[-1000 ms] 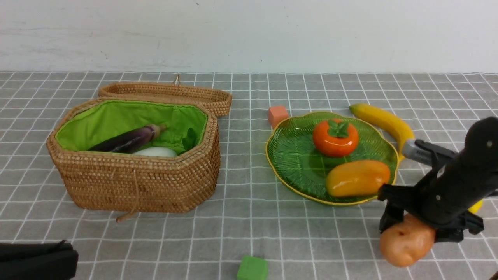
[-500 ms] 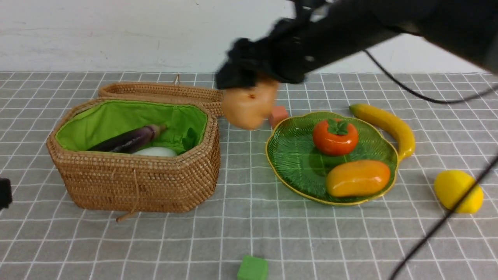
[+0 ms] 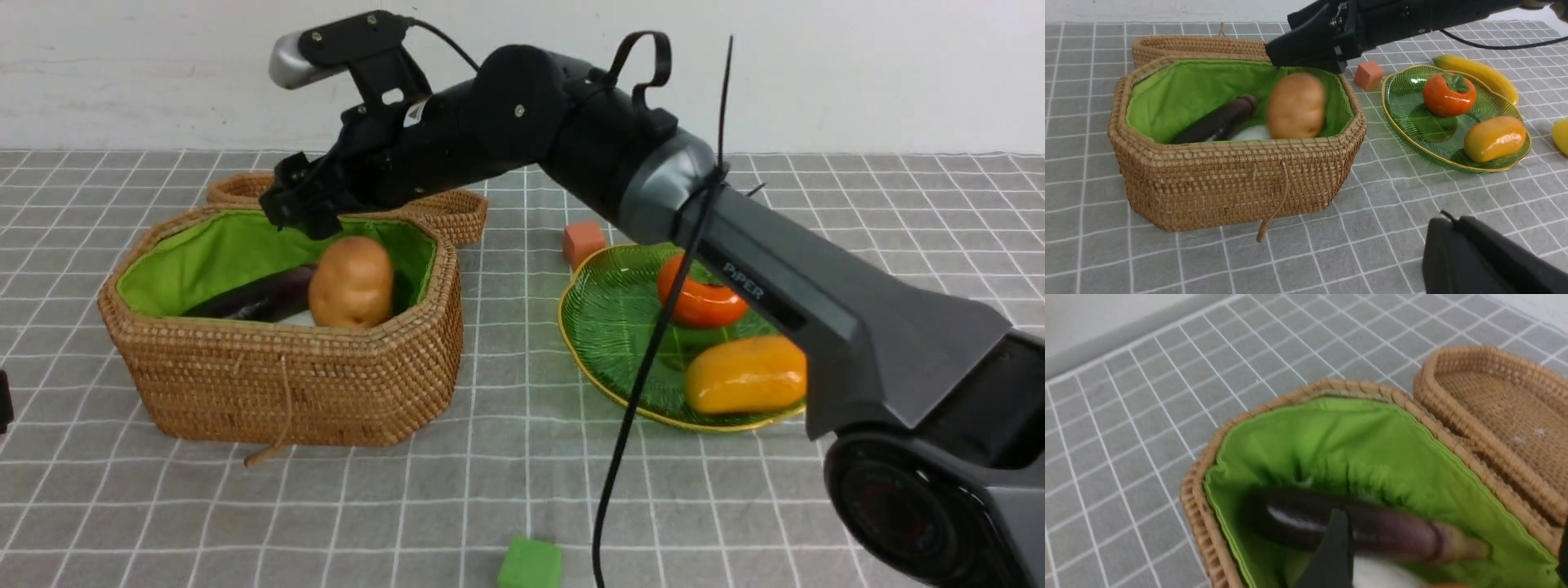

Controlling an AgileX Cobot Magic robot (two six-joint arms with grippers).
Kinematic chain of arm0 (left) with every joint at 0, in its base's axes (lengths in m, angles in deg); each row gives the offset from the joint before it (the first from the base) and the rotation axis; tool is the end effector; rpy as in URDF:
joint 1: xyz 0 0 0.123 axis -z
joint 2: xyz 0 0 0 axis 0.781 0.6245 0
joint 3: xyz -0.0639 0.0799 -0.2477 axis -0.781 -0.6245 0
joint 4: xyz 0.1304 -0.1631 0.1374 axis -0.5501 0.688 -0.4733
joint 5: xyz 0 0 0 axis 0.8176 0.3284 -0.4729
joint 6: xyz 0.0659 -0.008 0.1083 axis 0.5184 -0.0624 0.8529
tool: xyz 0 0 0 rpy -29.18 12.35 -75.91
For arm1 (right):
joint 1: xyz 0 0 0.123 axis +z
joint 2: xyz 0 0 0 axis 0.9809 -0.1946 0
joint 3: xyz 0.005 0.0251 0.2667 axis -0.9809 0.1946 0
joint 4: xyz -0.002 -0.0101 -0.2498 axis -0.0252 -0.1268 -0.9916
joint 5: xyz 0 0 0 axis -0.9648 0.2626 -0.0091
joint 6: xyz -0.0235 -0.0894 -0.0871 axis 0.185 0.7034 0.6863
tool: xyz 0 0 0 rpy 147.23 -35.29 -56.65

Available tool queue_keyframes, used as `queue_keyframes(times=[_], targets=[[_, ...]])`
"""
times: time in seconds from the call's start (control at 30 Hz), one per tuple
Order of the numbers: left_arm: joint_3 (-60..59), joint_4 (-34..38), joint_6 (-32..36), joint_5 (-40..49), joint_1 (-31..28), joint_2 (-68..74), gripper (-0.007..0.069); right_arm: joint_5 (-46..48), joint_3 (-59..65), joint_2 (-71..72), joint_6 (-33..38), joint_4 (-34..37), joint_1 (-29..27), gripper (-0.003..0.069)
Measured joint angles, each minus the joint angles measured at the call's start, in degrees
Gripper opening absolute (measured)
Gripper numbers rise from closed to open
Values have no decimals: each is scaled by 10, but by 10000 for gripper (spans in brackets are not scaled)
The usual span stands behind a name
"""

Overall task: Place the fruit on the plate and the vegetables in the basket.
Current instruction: Use the right arm to grab a potato and put it into the left basket, then use the right arm to grab a lemon and put it into the right plate

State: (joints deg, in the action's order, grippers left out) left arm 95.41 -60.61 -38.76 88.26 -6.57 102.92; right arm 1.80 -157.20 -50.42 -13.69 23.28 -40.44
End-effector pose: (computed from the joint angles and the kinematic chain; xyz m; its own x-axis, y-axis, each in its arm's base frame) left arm 0.1139 -0.0530 0.3442 -0.3840 -0.0518 -0.9219 0.3346 0.9228 -0.1912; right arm 0.4237 0.3839 0.2778 -0.3283 -0.3263 -0.8864 -0.8187 0.5663 0.0948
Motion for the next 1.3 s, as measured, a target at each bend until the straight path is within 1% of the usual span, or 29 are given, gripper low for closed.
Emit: queue_keyframes(times=[0.07, 0.1, 0.13, 0.17, 0.2, 0.23, 0.27, 0.3, 0.33, 0.37, 0.4, 0.43, 0.47, 0.53, 0.6, 0.63, 0.67, 0.73, 0.8, 0.83, 0.87, 0.9, 0.93, 1.0, 1.07, 1.1, 1.2, 1.27, 1.3], targets=[[0, 2, 0, -1, 0, 0, -7, 23, -6, 10, -17, -28, 0, 671], [0, 6, 2, -3, 0, 0, -7, 52, -10, 24, -33, -55, 0, 658], [0, 6, 4, -4, 0, 0, -7, 62, -11, 29, -35, -60, 0, 655], [0, 23, 19, -11, 0, 0, -7, 108, -12, 51, -56, -94, 0, 627], [0, 32, 33, -14, 0, 0, -7, 135, -13, 69, -70, -111, 0, 601], [0, 52, 55, -20, 0, 0, -7, 171, -14, 88, -87, -133, 0, 568], [0, 87, 90, -28, 0, 0, -7, 217, -16, 113, -108, -166, 0, 518], [0, 93, 104, -29, 0, 0, -7, 232, -16, 121, -112, -171, 0, 499], [0, 123, 138, -35, 0, 0, -7, 266, -18, 140, -129, -196, 0, 447], [0, 167, 187, -41, 0, 0, -7, 290, -19, 162, -145, -231, 0, 388], [0, 199, 215, -46, 0, 0, -7, 302, -15, 183, -165, -256, 0, 302], [0, 224, 242, -47, 0, 0, -7, 305, -9, 193, -175, -273, -1, 265], [0, 253, 274, -49, 0, 0, -7, 306, 6, 212, -194, -297, -4, 205], [0, 299, 328, -54, 0, 0, -7, 307, 50, 257, -230, -328, -14, 109], [0, 341, 369, -58, 0, 0, -7, 306, 137, 311, -271, -349, -47, 62], [0, 344, 375, -60, 0, 0, -7, 306, 155, 328, -278, -350, -56, 59], [0, 356, 386, -62, 0, 0, -7, 306, 195, 350, -294, -352, -78, 59], [0, 369, 406, -65, 0, 0, -7, 304, 321, 403, -320, -351, -161, 88], [0, 373, 411, -68, 0, 0, -7, 305, 422, 431, -310, -348, -236, 150], [0, 373, 411, -68, 0, 0, -7, 305, 441, 434, -305, -347, -251, 166], [0, 373, 412, -68, 0, 0, -7, 305, 483, 437, -285, -340, -291, 220], [0, 373, 412, -68, 0, 0, -7, 300, 521, 435, -271, -333, -315, 262], [0, 373, 412, -68, 0, 0, -7, 291, 552, 431, -254, -319, -342, 321], [0, 373, 412, -68, 0, 0, -7, 255, 601, 409, -217, -273, -396, 475], [0, 373, 412, -68, 0, 0, -7, 226, 616, 387, -187, -235, -429, 596], [0, 373, 412, -68, 0, 0, -7, 214, 618, 378, -172, -222, -441, 635], [0, 374, 412, -68, 0, 0, -7, 173, 618, 350, -139, -195, -460, 673], [0, 374, 412, -66, 0, 0, -7, 138, 618, 329, -121, -187, -469, 672], [0, 374, 412, -66, 0, 0, -7, 135, 618, 325, -119, -186, -470, 671]])
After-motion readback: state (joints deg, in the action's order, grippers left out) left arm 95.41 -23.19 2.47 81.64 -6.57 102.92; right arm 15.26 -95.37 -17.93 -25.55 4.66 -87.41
